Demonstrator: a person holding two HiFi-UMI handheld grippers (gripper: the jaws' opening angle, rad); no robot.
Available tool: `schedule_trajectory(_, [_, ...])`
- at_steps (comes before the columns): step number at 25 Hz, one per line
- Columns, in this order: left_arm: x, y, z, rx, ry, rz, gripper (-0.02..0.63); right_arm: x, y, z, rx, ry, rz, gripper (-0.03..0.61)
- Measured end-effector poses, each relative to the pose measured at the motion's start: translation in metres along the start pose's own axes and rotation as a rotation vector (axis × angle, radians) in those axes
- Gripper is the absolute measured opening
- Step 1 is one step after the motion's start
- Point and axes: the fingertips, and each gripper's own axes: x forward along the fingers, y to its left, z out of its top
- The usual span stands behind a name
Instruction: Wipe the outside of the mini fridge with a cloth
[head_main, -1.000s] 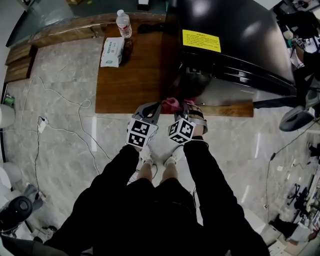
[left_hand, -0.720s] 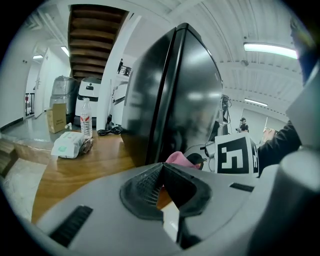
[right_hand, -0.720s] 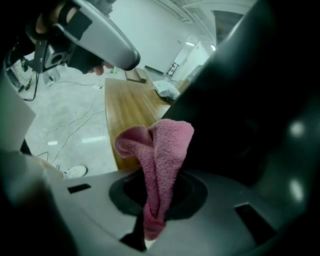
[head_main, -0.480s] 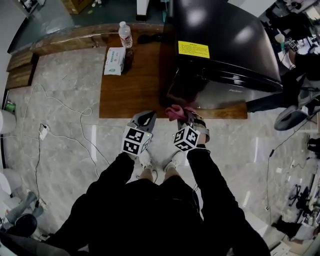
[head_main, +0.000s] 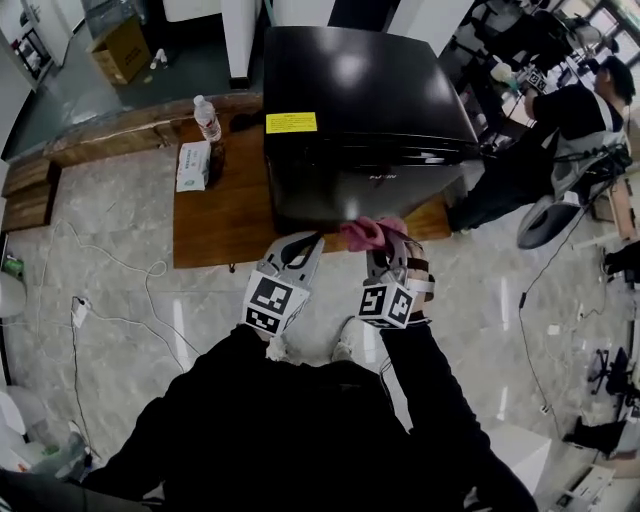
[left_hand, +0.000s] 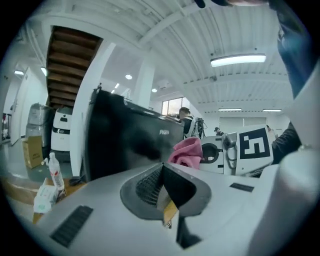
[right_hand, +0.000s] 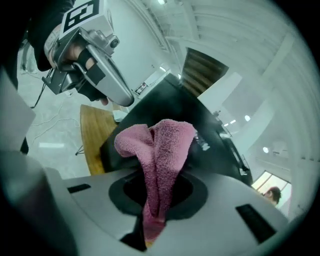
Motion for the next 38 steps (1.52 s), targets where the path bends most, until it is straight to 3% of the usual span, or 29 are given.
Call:
schedule_trajectory(5, [0.056, -0.048, 0.068, 0.05, -0.105, -0.007, 0.006, -0.019, -0.105, -0.027, -0.048, -0.07, -0.173, 0.057])
schedule_trajectory(8, [0.084, -0.072, 0.087, 0.069, -0.134, 0.003, 0.006, -0.023, -0.154, -0.038, -0.066, -0.131, -0.264, 0.058])
schedule_trajectory(14, [0.125, -0.098, 0.088, 0.063, -0.126, 0.062, 0.006, -0.004, -0.19, -0.059, -0.108, -0.201, -0.292, 0.058])
schedule_trajectory(20, [0.146, -0.102, 0.086, 0.062, -0.133, 0.152, 0.006, 0.008, -0.176, -0.073, -0.121, -0.285, -0.247, 0.058])
schedule_trajectory(25, [0.161, -0.091, 0.064, 0.047, -0.116, 0.222, 0.006, 0.024, -0.153, -0.089, -0.122, -0.325, -0.196, 0.057])
schedule_trajectory(38, [0.189, -0.071, -0.06, -0.068, 0.008, 0.288, 0.006, 0.091, -0.03, -0.171, -0.155, -0.238, 0.048, 0.057])
